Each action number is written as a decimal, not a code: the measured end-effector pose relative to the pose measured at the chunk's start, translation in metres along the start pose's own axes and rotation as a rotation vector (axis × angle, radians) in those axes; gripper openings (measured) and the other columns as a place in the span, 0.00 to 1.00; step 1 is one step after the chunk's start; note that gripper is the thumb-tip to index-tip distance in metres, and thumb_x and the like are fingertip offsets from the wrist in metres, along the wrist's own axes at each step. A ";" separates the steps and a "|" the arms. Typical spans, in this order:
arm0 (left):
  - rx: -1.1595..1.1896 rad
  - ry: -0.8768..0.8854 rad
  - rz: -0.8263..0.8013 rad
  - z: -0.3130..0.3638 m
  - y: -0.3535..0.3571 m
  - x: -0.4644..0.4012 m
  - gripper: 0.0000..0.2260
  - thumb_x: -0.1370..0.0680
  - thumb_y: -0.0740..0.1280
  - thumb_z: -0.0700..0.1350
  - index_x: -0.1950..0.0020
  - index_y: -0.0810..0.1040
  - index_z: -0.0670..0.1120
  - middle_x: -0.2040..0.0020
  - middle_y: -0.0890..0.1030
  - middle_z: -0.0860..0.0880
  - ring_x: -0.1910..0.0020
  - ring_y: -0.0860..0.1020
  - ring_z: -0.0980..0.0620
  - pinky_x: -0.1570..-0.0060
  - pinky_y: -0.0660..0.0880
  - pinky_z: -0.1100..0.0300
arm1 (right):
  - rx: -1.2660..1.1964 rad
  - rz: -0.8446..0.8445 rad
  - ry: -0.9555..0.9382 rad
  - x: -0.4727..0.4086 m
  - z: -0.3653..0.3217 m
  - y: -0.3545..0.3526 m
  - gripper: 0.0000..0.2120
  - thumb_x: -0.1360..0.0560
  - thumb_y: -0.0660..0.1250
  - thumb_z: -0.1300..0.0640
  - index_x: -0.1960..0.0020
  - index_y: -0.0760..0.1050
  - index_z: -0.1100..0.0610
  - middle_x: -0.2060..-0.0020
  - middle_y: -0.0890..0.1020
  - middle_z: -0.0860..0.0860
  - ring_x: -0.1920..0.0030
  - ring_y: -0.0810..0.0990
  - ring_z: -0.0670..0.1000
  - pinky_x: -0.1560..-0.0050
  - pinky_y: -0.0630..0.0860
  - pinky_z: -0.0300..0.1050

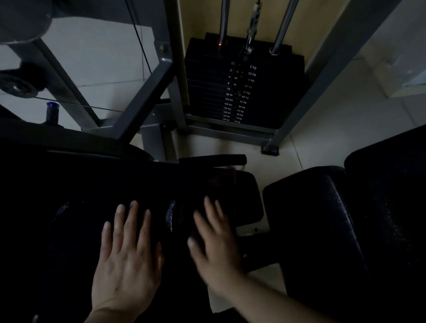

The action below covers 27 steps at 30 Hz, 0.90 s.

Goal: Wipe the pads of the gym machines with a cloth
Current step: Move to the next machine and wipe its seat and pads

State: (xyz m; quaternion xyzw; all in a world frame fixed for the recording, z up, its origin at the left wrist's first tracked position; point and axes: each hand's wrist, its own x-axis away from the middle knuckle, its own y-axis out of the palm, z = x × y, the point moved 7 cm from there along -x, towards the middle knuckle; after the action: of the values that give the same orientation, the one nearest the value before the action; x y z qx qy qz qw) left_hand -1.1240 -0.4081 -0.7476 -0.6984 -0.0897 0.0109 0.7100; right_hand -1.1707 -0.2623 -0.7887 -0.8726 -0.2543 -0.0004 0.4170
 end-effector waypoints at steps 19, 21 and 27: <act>-0.035 0.013 0.040 0.002 -0.004 -0.002 0.27 0.21 0.50 0.53 0.27 0.64 0.39 0.24 0.59 0.39 0.23 0.50 0.42 0.26 0.44 0.48 | 0.038 0.092 0.235 -0.064 0.000 -0.009 0.21 0.17 0.49 0.52 0.28 0.65 0.57 0.22 0.46 0.50 0.23 0.43 0.54 0.25 0.45 0.48; -0.024 0.016 0.045 0.001 -0.004 -0.001 0.27 0.20 0.48 0.52 0.26 0.63 0.39 0.24 0.59 0.39 0.23 0.50 0.42 0.26 0.43 0.49 | 0.015 0.092 0.151 -0.022 -0.022 0.009 0.24 0.18 0.44 0.50 0.29 0.66 0.59 0.22 0.47 0.51 0.23 0.44 0.53 0.25 0.47 0.47; 0.022 0.025 0.053 0.000 -0.003 0.002 0.26 0.20 0.48 0.50 0.27 0.63 0.37 0.24 0.59 0.38 0.24 0.51 0.42 0.26 0.45 0.49 | 0.043 -0.129 0.031 0.049 -0.045 0.020 0.38 0.23 0.33 0.39 0.25 0.58 0.62 0.23 0.48 0.56 0.23 0.49 0.57 0.26 0.44 0.48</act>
State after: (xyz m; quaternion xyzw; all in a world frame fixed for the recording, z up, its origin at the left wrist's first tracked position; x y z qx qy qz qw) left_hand -1.1227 -0.4081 -0.7440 -0.6929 -0.0624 0.0219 0.7180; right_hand -1.1099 -0.2843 -0.7634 -0.8451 -0.3035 -0.0355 0.4387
